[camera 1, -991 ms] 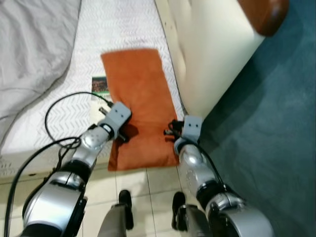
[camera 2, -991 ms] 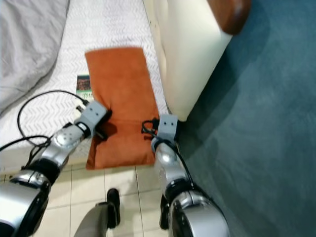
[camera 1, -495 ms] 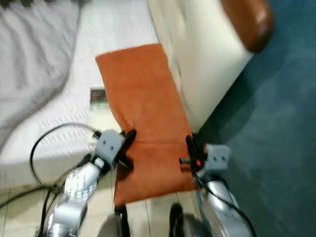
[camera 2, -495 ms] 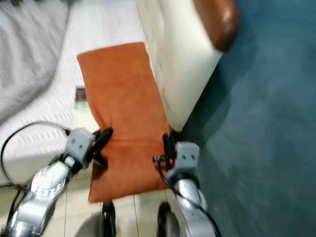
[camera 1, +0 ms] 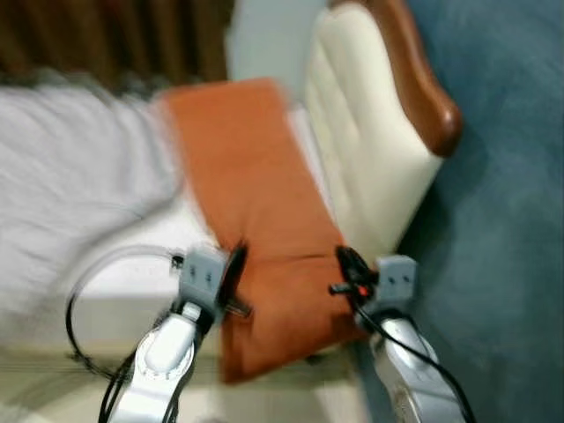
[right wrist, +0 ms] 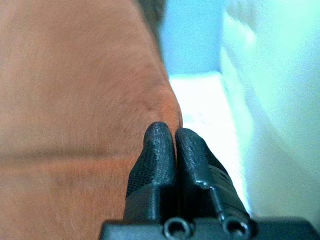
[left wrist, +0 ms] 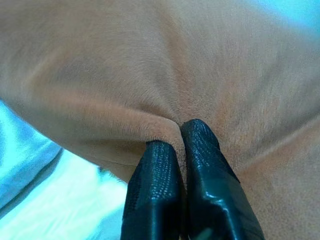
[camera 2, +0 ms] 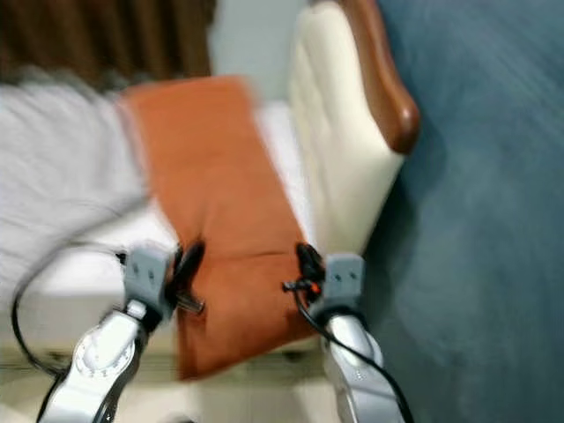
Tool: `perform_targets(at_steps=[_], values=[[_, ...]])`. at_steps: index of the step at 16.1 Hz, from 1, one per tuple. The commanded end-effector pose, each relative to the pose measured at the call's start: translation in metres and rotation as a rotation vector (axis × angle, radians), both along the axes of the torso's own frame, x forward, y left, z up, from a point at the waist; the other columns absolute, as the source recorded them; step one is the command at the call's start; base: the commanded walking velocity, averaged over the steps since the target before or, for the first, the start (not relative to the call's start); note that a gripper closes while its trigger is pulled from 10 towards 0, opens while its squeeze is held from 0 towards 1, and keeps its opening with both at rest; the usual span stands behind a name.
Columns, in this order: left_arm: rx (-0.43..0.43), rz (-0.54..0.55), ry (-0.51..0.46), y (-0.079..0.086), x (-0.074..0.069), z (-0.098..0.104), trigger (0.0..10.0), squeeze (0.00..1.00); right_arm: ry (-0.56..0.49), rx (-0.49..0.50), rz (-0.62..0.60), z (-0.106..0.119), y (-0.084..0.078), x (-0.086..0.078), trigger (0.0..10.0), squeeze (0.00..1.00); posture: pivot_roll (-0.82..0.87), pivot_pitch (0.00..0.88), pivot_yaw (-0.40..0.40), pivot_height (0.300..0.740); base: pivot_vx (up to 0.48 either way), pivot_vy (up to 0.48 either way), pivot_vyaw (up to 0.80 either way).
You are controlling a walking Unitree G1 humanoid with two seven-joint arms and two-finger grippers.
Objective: Clean up the room
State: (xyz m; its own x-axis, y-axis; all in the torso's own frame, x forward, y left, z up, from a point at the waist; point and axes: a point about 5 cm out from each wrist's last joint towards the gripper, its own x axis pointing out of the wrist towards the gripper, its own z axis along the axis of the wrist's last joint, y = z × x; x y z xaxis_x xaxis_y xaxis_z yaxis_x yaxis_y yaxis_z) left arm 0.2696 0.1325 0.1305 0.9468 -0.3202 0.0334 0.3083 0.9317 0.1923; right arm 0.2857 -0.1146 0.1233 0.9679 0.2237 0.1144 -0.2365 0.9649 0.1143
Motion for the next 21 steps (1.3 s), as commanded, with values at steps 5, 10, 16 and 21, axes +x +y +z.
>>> perform_targets(at_steps=[5,10,16,21], values=[[0.093,0.067,-0.033,0.02,0.025,0.011,10.0,0.0,0.057,-0.007,-0.099,-0.014,-0.027,0.008,10.0,0.0,0.1,0.0,-0.062,0.74,0.445,0.0,0.3],[0.124,0.047,-0.001,0.028,0.039,0.006,10.0,0.0,0.052,-0.028,-0.092,-0.018,-0.026,0.01,10.0,0.0,0.07,0.0,-0.055,0.74,0.455,0.0,0.0],[0.151,0.035,0.005,0.031,0.046,0.003,10.0,0.0,0.08,-0.054,-0.083,-0.027,-0.029,0.01,10.0,0.0,0.06,0.0,-0.055,0.74,0.412,0.244,-0.35],[0.15,0.03,0.011,0.03,0.043,-0.002,10.0,0.0,0.09,-0.064,-0.063,-0.031,-0.028,0.011,10.0,0.0,0.07,0.0,-0.067,0.74,0.415,0.241,0.0]])
